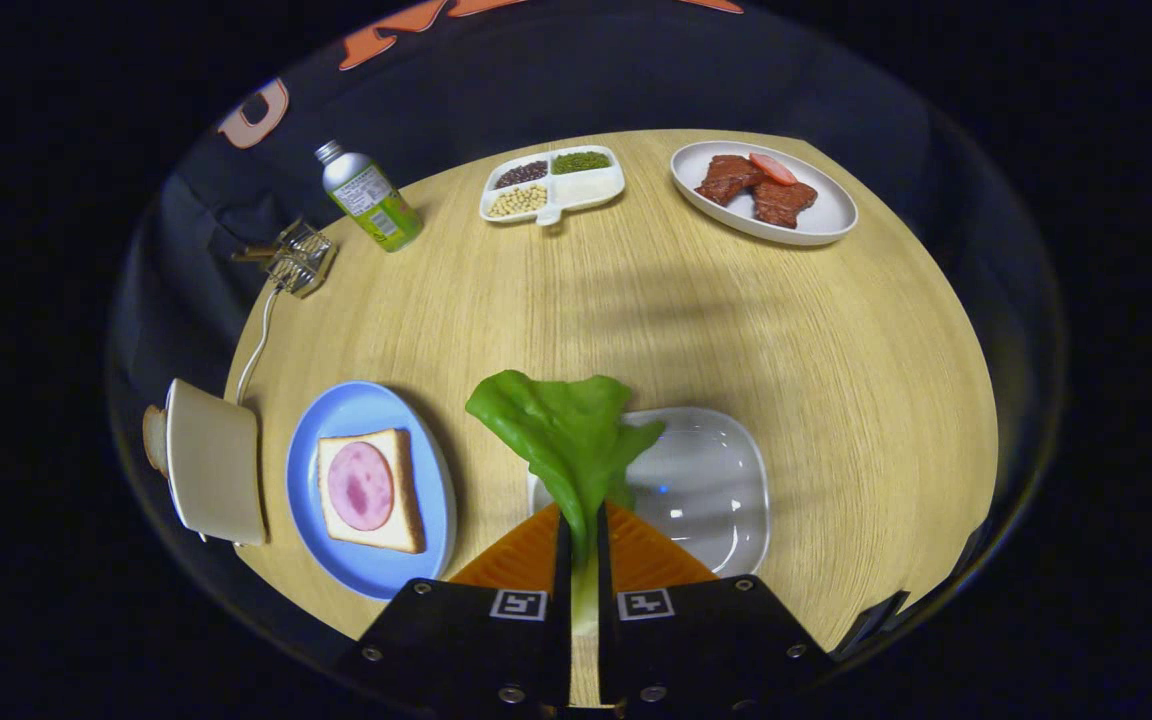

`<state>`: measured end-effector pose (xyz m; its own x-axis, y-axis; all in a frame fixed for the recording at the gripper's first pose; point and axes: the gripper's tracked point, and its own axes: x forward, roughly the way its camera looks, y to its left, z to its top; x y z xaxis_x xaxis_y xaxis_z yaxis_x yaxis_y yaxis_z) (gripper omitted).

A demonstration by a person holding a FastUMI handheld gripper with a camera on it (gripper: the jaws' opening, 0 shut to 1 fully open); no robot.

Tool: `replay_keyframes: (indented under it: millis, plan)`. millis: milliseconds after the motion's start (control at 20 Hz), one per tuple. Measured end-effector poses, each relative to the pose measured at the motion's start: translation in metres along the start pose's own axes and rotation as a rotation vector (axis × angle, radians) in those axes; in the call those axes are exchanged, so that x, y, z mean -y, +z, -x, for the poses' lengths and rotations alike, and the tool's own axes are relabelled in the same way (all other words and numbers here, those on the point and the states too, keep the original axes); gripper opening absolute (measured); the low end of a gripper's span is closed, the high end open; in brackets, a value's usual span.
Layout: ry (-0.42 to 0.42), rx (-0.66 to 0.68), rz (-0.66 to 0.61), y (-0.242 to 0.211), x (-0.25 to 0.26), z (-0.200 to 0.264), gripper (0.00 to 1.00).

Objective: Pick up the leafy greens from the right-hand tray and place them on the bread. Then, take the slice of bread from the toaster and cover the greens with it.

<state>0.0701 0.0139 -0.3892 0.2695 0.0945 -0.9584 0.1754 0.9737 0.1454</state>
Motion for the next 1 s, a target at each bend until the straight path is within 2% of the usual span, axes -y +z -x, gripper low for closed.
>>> replay_keyframes:
  millis: [400,600,1000]
  plan:
    - [0.08,0.052,0.107,0.005,-0.059,0.024,0.12]
    - [0.138,0.013,0.112,-0.003,-0.087,0.015,0.11]
    - [0.149,-0.026,0.145,-0.012,-0.119,-0.012,0.11]
